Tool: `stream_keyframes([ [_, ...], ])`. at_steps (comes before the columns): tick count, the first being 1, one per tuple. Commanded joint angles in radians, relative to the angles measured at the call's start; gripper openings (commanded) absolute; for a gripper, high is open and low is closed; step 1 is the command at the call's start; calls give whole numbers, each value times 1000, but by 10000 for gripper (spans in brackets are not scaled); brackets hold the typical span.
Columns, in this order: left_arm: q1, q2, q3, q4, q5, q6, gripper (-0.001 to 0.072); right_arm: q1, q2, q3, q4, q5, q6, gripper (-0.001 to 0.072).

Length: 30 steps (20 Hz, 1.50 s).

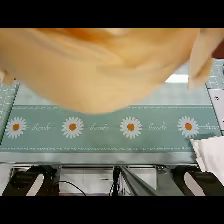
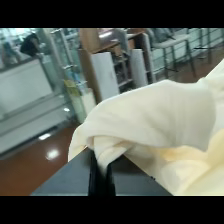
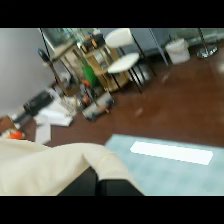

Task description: Fold the shirts.

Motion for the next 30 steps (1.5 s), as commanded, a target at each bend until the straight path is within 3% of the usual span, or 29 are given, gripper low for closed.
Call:
stream_keyframes([
  [1, 0, 41, 26, 21, -348, -257, 43, -3, 3, 124, -185, 302, 122, 26],
  [3, 0, 42, 23, 54, -551, -414, 42, -3, 16, 128, -369, 494, 167, 26],
  [5, 0, 42, -5, 60, -686, -478, 42, -3, 16, 117, -571, 706, 166, 26],
  [7, 0, 42, -91, 61, -740, -479, 42, 0, 36, 41, -683, 698, 150, 26],
  [8, 0, 41, -164, 60, -730, -478, 42, 0, 36, -14, -668, 672, 150, 26],
  [10, -1, 41, -355, 57, -620, -427, 42, 0, 35, -183, -564, 529, 151, 26],
  [15, -34, -51, -778, -76, -32, -212, 43, 133, -21, -621, -507, -55, 127, 26],
  [18, -61, -207, -842, -100, 174, -81, 43, 214, -146, -687, -513, -305, 119, 26],
  [22, -61, -412, -841, -141, 394, -69, 43, 233, -278, -687, -507, -573, 119, 26],
  [26, -69, -512, -841, -225, 557, -69, 43, 234, -358, -687, -465, -674, 145, 26],
  [30, -154, -585, -841, -241, 542, -69, 74, 234, -427, -687, -446, -643, 120, 26],
])
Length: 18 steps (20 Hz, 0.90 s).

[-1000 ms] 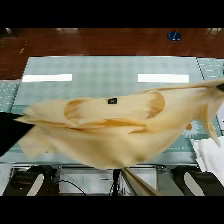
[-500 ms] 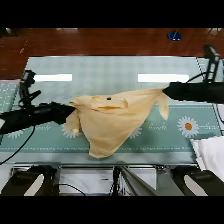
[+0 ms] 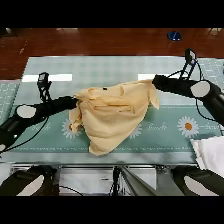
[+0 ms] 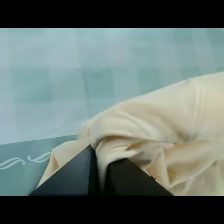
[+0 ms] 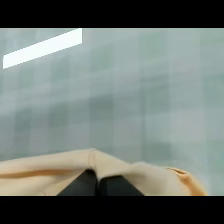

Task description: Fold the shirts.

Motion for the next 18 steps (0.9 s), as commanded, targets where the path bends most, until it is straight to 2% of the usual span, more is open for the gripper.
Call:
stream_keyframes([
  [1, -64, -69, -2, -25, 64, 15, 202, 2, -52, -2, 19, -37, -18, 26],
  [2, -67, -73, -2, -25, 73, 20, 366, 2, -52, -2, 20, -44, -18, 26],
  [3, -55, -68, 5, -25, 70, 20, 464, 2, -50, -2, 21, -44, -17, 26],
  [4, -27, -53, 21, -24, 32, 20, 483, 2, -43, -2, 20, -42, -18, 26],
  [6, 84, 17, 83, -17, -166, 20, 483, 1, -18, -2, 15, -46, -20, 26],
  [7, 162, 66, 123, 10, -328, 14, 482, 2, 2, -2, -6, -51, -21, 26],
  [9, 316, 166, 171, 163, -686, -100, 479, 2, 35, -2, -75, -51, -21, 26],
  [11, 435, 258, 144, 334, -958, -251, 481, 2, 51, -2, -127, -37, -21, 26],
  [13, 512, 342, 61, 333, -1060, -319, 482, 2, 52, -2, -148, -17, -23, 26],
  [15, 533, 398, -44, 264, -1102, -319, 481, 2, 52, -2, -147, 0, -25, 26],
  [18, 510, 386, -219, 149, -1103, -317, 482, 2, 52, -2, -146, 11, -25, 26],
])
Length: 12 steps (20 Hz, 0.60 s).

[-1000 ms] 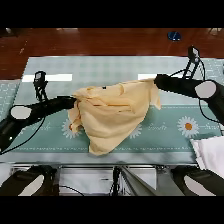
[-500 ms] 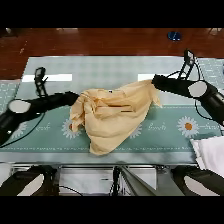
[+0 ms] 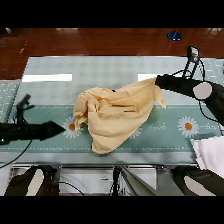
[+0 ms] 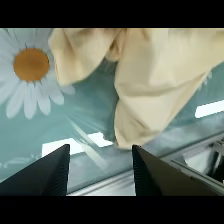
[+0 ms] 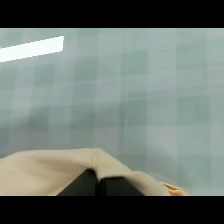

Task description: Fold the shirts.

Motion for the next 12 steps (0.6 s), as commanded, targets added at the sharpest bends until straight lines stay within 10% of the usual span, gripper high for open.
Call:
stream_keyframes([
  [1, -2, 15, -180, -105, -75, -31, 481, 1, 3, 0, -14, 18, -2, 26],
  [12, -382, -231, -219, -163, 298, -105, 481, 1, 3, 0, -15, 47, -5, 26],
])
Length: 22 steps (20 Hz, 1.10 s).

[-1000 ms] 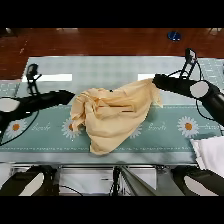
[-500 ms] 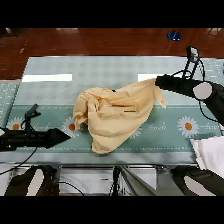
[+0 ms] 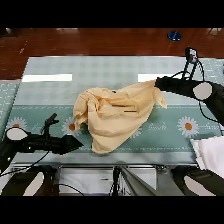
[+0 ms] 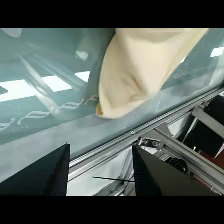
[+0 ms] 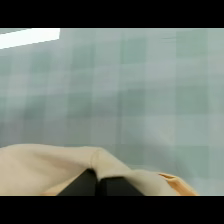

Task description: Fold the shirts.

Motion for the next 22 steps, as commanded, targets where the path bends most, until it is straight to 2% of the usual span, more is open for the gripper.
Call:
stream_keyframes([
  [1, -132, -150, -5, -50, 148, 1, 481, 1, 1, 0, 0, 6, -2, 26],
  [6, -249, -341, 14, -269, 287, 140, 482, 1, 1, 0, 0, 8, -2, 26],
  [13, -426, -542, 204, -271, 329, 139, 481, 1, 1, 0, 0, 13, -8, 26],
  [15, -436, -587, 257, -203, 293, 91, 471, 1, 1, 0, 1, 13, -8, 26],
  [16, -429, -599, 270, -190, 280, 82, 414, 1, 1, 0, 0, 14, -8, 26],
  [17, -423, -608, 278, -191, 270, 84, 198, 1, 1, 0, 1, 14, -7, 27],
  [19, -408, -610, 282, -170, 247, 99, 42, 1, 1, 0, 1, 14, -7, 27],
  [22, -371, -569, 313, -175, 90, 204, 40, 0, 31, 4, -2, 11, -9, 26],
])
